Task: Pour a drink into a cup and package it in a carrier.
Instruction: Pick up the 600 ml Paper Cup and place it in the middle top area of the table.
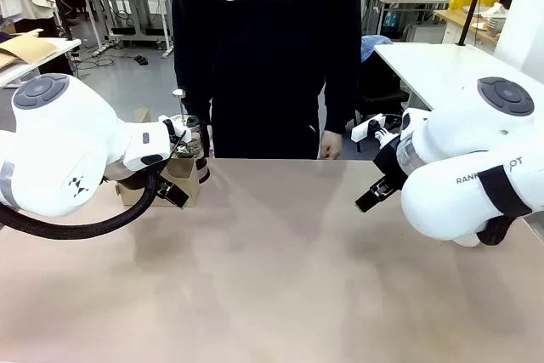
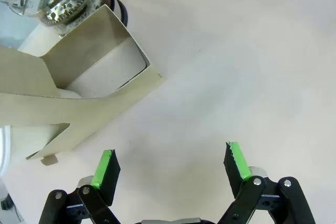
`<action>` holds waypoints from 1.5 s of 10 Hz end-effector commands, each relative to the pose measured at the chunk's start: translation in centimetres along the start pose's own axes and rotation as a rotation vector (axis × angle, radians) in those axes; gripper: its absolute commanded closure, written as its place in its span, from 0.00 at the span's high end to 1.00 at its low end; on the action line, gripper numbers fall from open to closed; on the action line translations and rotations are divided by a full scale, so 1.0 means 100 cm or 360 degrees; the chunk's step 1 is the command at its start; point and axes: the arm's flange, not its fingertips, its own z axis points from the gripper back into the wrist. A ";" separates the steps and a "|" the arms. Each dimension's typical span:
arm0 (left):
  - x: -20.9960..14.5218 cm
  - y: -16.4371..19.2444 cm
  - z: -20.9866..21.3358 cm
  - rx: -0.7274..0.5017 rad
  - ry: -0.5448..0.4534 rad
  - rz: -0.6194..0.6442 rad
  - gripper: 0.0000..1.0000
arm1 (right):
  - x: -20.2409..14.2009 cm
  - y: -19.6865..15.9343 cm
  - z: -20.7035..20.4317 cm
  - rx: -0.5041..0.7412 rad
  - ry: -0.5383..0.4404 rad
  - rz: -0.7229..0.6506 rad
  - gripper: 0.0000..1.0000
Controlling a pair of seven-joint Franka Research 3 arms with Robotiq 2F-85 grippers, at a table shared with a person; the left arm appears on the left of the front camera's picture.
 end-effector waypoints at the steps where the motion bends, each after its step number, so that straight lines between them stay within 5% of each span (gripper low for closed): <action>1: 0.000 0.000 0.000 0.0000 0.0000 0.0000 1.00 | 0.000 0.000 0.000 0.0000 0.0000 -0.0002 1.00; 6: 0.000 0.000 0.000 0.0000 0.0000 0.0000 1.00 | 0.000 0.000 0.000 0.0000 0.0000 0.0000 1.00; 8: 0.000 0.000 0.000 0.0000 0.0000 0.0000 1.00 | 0.036 -0.027 0.053 -0.0019 -0.0033 0.0021 1.00; 11: 0.000 0.000 0.000 0.0000 0.0000 0.0000 1.00 | 0.087 -0.097 0.139 0.0168 -0.0125 0.0131 1.00; 13: 0.000 0.000 0.000 0.0000 0.0000 0.0000 1.00 | 0.063 -0.175 0.176 0.0383 -0.0244 0.0381 1.00; 15: 0.000 0.000 0.000 0.0000 0.0000 0.0000 1.00 | 0.003 -0.244 0.179 0.0568 -0.0444 0.0456 1.00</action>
